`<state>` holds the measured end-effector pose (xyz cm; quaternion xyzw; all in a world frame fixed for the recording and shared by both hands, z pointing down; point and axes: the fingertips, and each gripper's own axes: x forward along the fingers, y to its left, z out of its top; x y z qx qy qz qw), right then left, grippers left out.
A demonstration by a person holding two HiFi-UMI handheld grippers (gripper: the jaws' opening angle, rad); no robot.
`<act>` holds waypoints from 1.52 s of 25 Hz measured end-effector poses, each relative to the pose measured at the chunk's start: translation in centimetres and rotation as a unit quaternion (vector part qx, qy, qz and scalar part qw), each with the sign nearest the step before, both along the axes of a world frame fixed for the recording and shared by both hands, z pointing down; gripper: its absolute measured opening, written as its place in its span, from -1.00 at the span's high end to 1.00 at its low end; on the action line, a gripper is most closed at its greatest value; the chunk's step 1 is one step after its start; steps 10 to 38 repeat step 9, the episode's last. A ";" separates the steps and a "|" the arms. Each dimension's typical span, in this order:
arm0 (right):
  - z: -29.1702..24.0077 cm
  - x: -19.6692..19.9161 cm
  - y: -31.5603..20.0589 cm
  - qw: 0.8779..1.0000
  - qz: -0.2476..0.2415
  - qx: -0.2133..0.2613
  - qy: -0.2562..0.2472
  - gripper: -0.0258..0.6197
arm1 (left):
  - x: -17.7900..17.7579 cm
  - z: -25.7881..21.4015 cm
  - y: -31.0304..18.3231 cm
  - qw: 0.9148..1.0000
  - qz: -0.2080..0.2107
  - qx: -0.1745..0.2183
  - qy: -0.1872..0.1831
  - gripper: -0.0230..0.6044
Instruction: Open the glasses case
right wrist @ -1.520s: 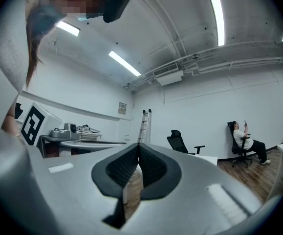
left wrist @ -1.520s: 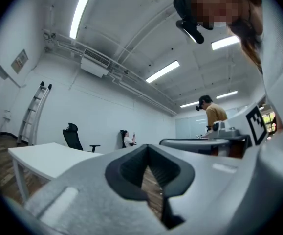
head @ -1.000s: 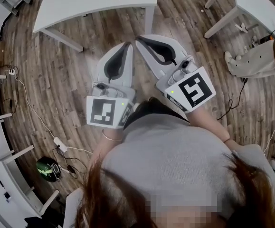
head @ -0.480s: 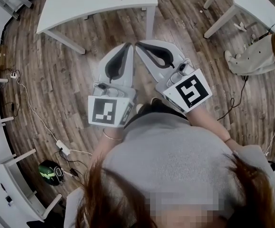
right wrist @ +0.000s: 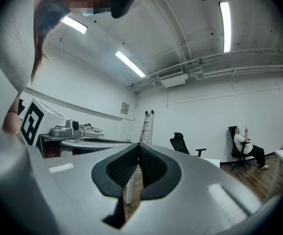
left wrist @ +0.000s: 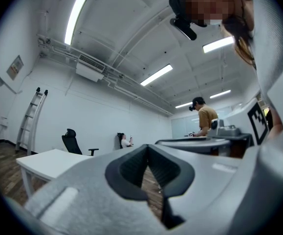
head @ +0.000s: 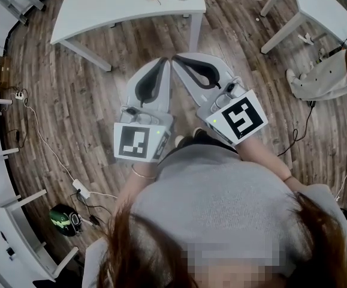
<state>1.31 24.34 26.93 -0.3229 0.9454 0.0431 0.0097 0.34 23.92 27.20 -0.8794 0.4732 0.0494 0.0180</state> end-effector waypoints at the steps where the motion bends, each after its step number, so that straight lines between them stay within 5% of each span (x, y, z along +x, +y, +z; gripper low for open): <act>1: 0.0 -0.1 -0.1 1.000 0.001 -0.002 -0.001 0.91 | -0.1 0.0 -0.1 1.000 0.000 0.000 0.001 0.92; 38: -0.6 -0.3 -1.2 1.000 0.006 -0.008 -0.005 0.91 | -0.4 -0.6 -1.2 1.000 0.000 0.001 0.002 0.92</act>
